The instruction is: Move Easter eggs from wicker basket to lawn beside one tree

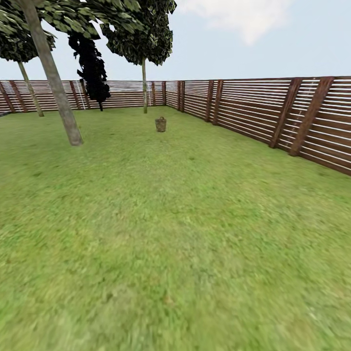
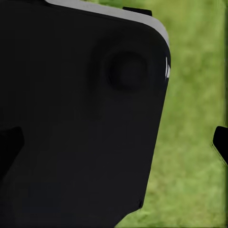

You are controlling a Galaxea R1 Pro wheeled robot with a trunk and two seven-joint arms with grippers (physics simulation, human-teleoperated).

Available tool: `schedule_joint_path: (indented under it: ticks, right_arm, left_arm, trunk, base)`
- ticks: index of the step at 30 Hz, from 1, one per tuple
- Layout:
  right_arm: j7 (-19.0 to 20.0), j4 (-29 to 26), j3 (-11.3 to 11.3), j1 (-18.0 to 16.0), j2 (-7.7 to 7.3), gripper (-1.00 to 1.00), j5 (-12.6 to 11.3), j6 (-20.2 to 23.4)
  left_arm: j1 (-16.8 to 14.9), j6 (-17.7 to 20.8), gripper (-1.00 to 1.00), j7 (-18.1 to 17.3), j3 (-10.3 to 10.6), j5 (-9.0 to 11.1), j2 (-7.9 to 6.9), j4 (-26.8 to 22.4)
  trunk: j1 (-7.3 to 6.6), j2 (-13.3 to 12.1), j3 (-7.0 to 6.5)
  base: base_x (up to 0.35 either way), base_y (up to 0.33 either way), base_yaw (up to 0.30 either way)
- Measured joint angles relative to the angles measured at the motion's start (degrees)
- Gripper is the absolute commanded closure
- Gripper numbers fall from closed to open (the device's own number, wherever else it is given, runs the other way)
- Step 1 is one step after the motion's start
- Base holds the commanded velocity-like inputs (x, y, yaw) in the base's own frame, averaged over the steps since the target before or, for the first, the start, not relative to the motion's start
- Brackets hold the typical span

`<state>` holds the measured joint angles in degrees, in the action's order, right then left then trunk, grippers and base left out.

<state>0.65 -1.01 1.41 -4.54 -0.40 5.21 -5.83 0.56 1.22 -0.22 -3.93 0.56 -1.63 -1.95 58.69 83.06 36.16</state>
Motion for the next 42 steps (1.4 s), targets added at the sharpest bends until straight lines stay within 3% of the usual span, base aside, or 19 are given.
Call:
schedule_joint_path:
  ticks: [42]
  right_arm:
    - [0.0, 0.0, 0.0, 0.0, -0.01, -1.0, 0.0, 0.0]
  left_arm:
    - [0.0, 0.0, -1.0, 0.0, 0.0, 0.0, -0.01, 0.0]
  trunk:
    - [0.0, 0.0, 0.0]
  base:
    - [0.328, 0.0, 0.0]
